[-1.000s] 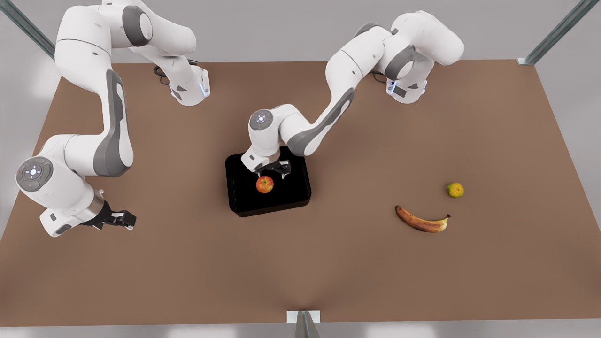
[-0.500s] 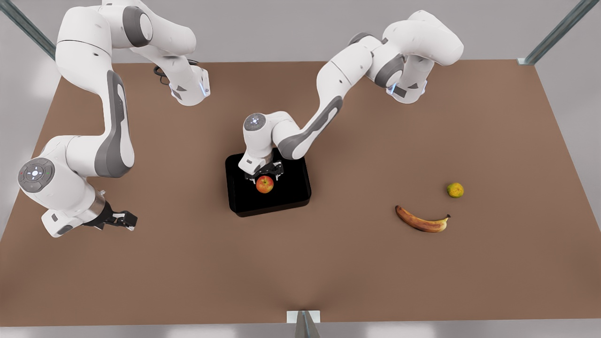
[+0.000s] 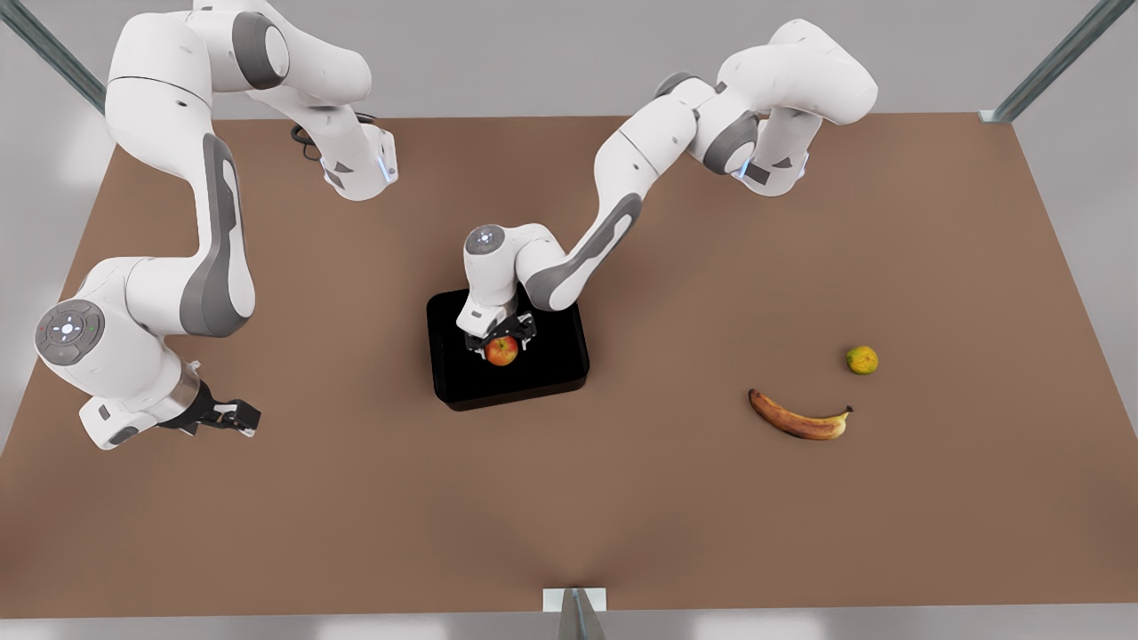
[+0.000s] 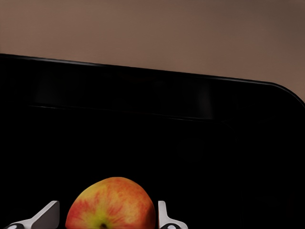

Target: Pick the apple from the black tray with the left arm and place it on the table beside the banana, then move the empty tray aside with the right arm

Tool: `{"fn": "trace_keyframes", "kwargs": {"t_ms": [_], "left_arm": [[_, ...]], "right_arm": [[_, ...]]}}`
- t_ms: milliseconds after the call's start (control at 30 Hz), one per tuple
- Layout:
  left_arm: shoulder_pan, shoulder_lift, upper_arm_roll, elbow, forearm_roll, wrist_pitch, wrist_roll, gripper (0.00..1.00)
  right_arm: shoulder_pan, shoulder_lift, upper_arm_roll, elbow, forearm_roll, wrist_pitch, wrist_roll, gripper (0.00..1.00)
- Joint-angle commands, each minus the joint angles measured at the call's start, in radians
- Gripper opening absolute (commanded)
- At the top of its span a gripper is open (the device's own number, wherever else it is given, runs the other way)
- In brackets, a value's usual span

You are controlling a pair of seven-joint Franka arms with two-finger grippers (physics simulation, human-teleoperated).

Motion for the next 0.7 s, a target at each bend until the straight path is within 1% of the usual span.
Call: {"fn": "trace_keyframes", "kwargs": {"t_ms": [0, 333, 367, 400, 500, 567, 600, 667], "left_arm": [[-0.013, 0.006, 0.009, 0.001, 0.008, 0.029, -0.13, 1.0], [-0.027, 0.018, 0.021, -0.002, 0.008, 0.04, -0.156, 1.0], [-0.027, 0.018, 0.021, -0.002, 0.008, 0.04, -0.162, 0.93], [-0.027, 0.018, 0.021, -0.002, 0.008, 0.04, -0.162, 0.79], [-0.027, 0.015, 0.021, -0.006, 0.008, 0.028, -0.154, 0.79], [-0.026, -0.019, 0.013, -0.007, -0.001, -0.099, -0.082, 0.79], [-0.015, -0.066, -0.007, -0.007, -0.026, -0.178, -0.015, 0.79], [0.029, -0.163, -0.008, -0.01, -0.118, -0.331, 0.142, 0.79]], "right_arm": [[0.0, -0.001, 0.0, 0.001, 0.001, 0.0, 0.001, 1.0], [0.0, -0.001, 0.0, 0.001, -0.001, 0.0, 0.001, 1.0], [0.0, -0.001, 0.0, 0.001, -0.001, 0.0, 0.001, 1.0], [0.0, -0.001, 0.0, 0.001, -0.001, 0.0, 0.001, 1.0], [0.0, -0.001, 0.0, 0.001, -0.001, 0.0, 0.001, 1.0], [0.0, -0.001, 0.0, 0.001, -0.001, 0.0, 0.001, 1.0], [0.0, -0.001, 0.0, 0.001, -0.001, 0.0, 0.001, 1.0], [0.0, -0.001, 0.0, 0.001, -0.001, 0.0, 0.001, 1.0]]}}
